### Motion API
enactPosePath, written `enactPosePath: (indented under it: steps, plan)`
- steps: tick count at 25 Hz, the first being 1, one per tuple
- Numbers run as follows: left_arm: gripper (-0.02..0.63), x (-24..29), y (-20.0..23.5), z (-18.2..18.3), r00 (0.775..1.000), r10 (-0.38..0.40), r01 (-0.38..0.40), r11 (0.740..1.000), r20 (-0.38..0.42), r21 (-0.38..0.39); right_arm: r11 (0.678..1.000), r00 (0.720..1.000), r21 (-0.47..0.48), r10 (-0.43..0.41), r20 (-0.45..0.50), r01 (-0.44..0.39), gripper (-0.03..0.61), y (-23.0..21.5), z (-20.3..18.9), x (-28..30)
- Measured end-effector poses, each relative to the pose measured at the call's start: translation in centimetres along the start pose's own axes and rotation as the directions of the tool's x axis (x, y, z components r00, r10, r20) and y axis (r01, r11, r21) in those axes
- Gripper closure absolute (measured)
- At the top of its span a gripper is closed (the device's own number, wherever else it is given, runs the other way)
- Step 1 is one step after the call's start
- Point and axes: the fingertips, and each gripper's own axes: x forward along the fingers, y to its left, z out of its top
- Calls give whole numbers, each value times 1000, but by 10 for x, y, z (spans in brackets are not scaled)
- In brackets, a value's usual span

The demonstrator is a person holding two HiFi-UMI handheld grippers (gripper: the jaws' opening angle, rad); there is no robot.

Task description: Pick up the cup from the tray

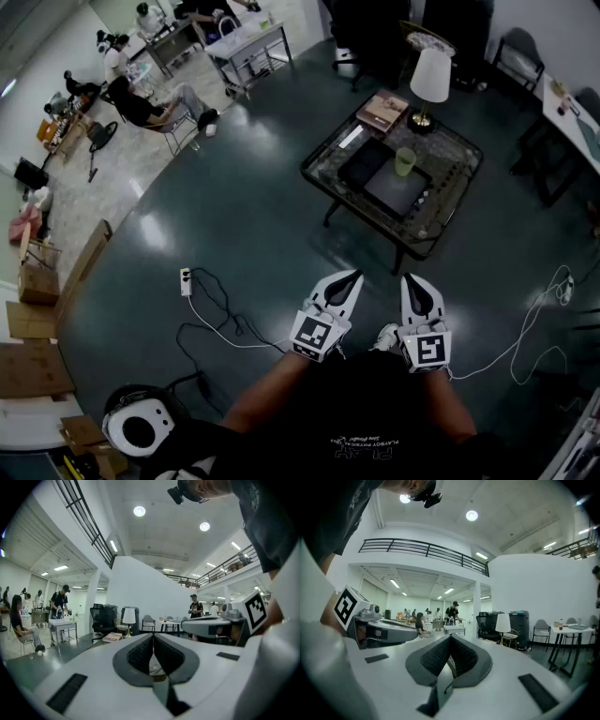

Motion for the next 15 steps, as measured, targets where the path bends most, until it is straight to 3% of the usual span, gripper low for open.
enactPosePath:
  steps: [10,15]
  plan:
    - [603,19,-10,-3,1000,-9,9,1000,1,20,999,999,6,38,22,-38,571,-11,0,4]
    - [603,33,-19,-5,1000,0,1,1000,-17,22,1000,998,17,7,65,-8,571,-36,14,0]
